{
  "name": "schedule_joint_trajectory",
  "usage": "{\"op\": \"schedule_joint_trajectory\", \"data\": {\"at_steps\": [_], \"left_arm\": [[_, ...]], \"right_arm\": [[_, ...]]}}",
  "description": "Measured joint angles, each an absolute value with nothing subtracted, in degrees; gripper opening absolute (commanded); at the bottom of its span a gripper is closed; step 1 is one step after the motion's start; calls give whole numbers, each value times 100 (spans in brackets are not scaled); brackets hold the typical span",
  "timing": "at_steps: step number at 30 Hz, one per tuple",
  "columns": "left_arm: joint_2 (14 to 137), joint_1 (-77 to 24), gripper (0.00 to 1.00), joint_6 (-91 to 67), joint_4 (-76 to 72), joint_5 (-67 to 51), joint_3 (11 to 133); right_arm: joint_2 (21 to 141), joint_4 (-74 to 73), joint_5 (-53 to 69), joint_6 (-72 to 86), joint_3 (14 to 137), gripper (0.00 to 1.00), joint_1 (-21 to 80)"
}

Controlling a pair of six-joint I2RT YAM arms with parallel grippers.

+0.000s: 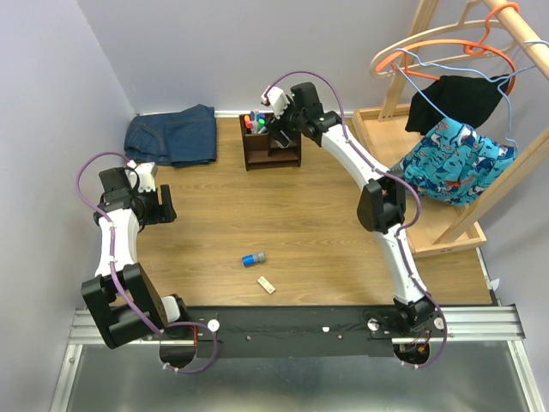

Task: Sort the stationery into containers
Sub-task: Place the stationery in the storage box, then pick up the stationery from the center of the board.

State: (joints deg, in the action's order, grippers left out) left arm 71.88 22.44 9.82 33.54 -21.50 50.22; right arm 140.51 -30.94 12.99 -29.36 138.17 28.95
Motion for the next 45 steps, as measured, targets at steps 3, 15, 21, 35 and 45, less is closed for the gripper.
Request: {"op": "schedule_joint_trajectory", "data": {"at_steps": [3,15,21,35,45], "left_arm": [[7188,2250,82,985,3356,-2150,5022],[7170,2257,82,987,3358,-2150,5022],[7146,2263,82,982,3358,-2163,5022],[7140,2276,82,941,3352,-2349,5022],[7142,2276,82,888,3352,-2456,5024]], "right_arm": [[14097,-2969,1138,-2932,13817,80,2871],[14101,-2740,869,-2842,13817,80,2838],[14057,-2766,1116,-2716,13810,80,2836],[12132,-2945,1516,-2971,12001,10,2838],[12234,-3170,1356,-3452,11581,6,2827]]}}
